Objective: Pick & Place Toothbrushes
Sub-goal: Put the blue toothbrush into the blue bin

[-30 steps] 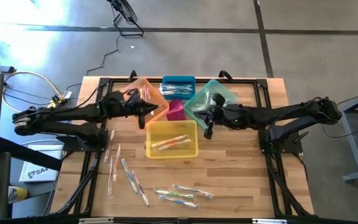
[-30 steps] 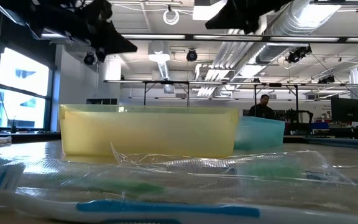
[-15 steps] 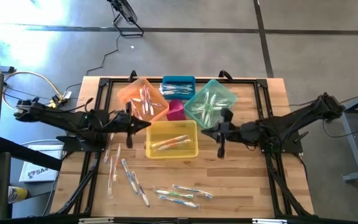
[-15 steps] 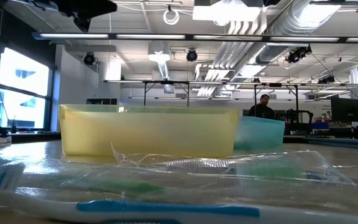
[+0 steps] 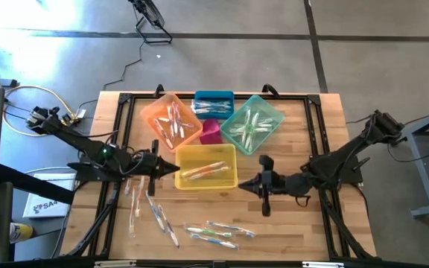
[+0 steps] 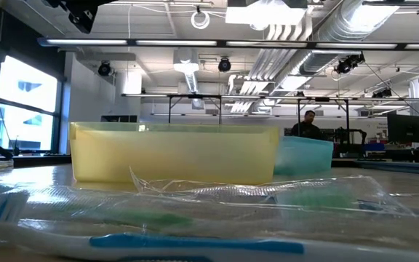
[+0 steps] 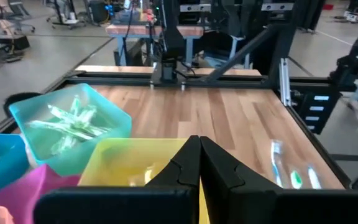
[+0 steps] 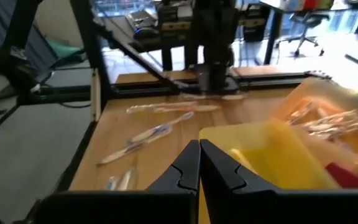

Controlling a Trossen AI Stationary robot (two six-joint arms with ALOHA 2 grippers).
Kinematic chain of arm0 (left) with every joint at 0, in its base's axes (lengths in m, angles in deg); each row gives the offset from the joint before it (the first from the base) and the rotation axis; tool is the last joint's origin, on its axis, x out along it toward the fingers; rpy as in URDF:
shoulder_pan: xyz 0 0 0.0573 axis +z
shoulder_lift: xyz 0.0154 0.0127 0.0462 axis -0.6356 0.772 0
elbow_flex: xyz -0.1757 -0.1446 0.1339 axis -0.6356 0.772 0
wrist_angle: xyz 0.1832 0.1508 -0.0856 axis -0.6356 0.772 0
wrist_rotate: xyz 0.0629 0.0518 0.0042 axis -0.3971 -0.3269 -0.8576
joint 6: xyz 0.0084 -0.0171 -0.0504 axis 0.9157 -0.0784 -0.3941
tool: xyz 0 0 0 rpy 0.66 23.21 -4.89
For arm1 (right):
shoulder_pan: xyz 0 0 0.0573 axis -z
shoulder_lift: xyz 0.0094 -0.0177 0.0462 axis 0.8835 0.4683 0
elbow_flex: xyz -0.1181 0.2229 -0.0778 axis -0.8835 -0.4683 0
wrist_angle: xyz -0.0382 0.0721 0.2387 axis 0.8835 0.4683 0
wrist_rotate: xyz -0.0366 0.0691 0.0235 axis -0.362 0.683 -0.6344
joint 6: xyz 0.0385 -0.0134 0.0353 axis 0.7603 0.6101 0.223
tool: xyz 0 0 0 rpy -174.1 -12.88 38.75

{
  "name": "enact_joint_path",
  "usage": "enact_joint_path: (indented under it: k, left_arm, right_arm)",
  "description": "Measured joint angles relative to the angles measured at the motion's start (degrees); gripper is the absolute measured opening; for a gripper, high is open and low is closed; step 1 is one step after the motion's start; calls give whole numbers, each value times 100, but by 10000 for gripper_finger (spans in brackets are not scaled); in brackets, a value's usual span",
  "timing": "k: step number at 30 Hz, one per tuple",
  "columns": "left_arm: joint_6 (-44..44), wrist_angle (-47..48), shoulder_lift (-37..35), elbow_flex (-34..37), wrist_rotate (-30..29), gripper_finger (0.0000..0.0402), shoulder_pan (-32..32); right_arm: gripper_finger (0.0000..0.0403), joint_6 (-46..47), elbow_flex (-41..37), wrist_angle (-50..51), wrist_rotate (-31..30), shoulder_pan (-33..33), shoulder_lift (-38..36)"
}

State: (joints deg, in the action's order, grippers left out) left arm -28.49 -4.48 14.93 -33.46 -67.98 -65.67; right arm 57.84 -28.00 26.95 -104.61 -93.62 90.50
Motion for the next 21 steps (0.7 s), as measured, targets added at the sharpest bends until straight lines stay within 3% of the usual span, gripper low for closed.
enact_joint_path:
  k: [8,14,21]
  left_arm:
    - [-271,-4,66,0,-46,0,-45]
    - [-263,0,66,0,-97,0,-45]
    - [-256,36,66,1,-99,0,-45]
  right_arm:
    - [2,803,806,1036,37,-402,661]
    - [2,588,1061,1492,96,-596,873]
    - [2,1155,1063,1748,1208,-597,869]
